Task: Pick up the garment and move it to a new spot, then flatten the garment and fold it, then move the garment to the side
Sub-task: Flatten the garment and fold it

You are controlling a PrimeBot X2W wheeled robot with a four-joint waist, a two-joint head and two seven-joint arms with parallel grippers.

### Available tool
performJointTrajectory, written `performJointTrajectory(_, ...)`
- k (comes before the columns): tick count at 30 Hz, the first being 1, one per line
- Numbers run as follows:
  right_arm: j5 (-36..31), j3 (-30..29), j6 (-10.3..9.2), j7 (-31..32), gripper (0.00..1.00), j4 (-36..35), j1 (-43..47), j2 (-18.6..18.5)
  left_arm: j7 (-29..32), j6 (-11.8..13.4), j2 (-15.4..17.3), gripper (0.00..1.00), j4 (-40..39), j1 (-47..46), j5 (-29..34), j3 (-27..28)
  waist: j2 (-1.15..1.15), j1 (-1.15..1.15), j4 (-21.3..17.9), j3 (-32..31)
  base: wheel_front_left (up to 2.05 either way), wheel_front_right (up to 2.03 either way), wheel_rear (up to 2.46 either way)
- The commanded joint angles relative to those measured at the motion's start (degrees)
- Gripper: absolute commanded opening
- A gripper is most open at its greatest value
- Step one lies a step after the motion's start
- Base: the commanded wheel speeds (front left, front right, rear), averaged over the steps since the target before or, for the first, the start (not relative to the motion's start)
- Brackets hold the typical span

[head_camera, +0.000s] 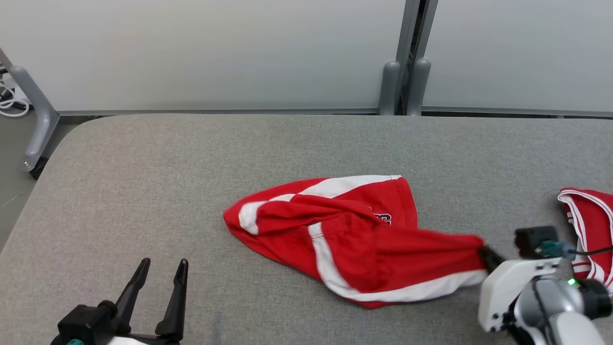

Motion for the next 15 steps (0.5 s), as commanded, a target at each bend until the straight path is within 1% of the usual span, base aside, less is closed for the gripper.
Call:
performJointTrajectory(1,-1.5,-1.5,0.02,-1.0,0.00,-0.9,-1.0,-0.5,0.2,0.1,0.0,1.00,-0.1,0.0,-0.1,0.0,0.00,0.00,0.0,-0.4,0.00,0.00,0.00)
performJointTrajectory(4,-3.7,-4.3,0.02,-1.4,0.00,-1.5,-1.4,-0.4,0.5,-0.3,-0.3,1.00,-0.1,0.0,-0.1,-0.9,0.00,0.00,-0.1,-1.0,0.00,0.00,0.00)
performJointTrajectory(5,-4.1,-4.6,0.02,-1.4,0.34,-1.6,-1.6,-0.4,0.6,-0.6,-0.4,1.00,-0.2,-0.3,-0.1,-1.2,0.00,0.00,-0.1,-1.2,0.00,0.00,0.00)
performJointTrajectory(6,-3.2,-5.0,0.02,-0.5,1.00,-1.1,-1.5,-0.4,0.9,-0.8,-0.5,1.00,-0.1,-0.6,-0.1,-1.7,0.00,0.00,-0.1,-1.4,0.00,0.00,0.00)
performJointTrajectory(11,-0.2,-6.1,0.02,2.2,1.00,-2.1,1.7,-0.5,3.8,-3.0,-0.8,1.00,0.2,-3.5,1.0,-5.2,0.00,0.00,-0.2,-2.3,0.00,0.00,0.00)
performJointTrajectory(15,1.4,-9.0,0.02,2.6,1.00,-4.9,4.6,-0.4,7.2,-6.5,-0.5,1.00,1.6,-8.1,2.7,-9.2,0.00,0.00,-1.0,-2.4,0.00,0.00,0.00)
